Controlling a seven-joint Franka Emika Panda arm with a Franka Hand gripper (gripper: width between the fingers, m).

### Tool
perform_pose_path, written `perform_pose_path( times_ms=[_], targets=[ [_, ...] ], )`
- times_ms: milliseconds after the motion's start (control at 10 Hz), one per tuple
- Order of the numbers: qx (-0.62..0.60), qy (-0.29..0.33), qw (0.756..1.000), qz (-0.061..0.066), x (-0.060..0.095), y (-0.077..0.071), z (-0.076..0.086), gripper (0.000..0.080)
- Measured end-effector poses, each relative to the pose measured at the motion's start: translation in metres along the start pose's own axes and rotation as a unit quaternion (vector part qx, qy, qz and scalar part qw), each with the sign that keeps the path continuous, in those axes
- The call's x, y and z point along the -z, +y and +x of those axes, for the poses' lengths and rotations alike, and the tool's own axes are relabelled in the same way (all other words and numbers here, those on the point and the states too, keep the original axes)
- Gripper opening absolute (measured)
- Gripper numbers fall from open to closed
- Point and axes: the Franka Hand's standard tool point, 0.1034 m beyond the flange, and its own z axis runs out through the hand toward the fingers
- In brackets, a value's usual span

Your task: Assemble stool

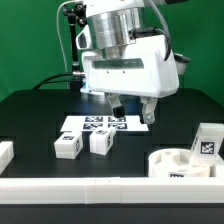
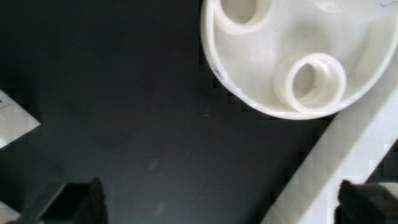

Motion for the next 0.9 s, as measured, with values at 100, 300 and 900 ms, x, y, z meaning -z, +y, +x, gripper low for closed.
perform_pose_path(
  times_ms=[100, 300, 900],
  targets=[
    [0.080, 0.008, 0.997, -0.018, -0.006, 0.000, -0.002, 0.0649],
    [0.181, 0.008, 0.983, -0.039, -0.012, 0.008, -0.004, 0.0649],
    [0.349, 0.004, 0.936, -0.044, -0.014, 0.018, 0.003, 0.0649]
  ],
)
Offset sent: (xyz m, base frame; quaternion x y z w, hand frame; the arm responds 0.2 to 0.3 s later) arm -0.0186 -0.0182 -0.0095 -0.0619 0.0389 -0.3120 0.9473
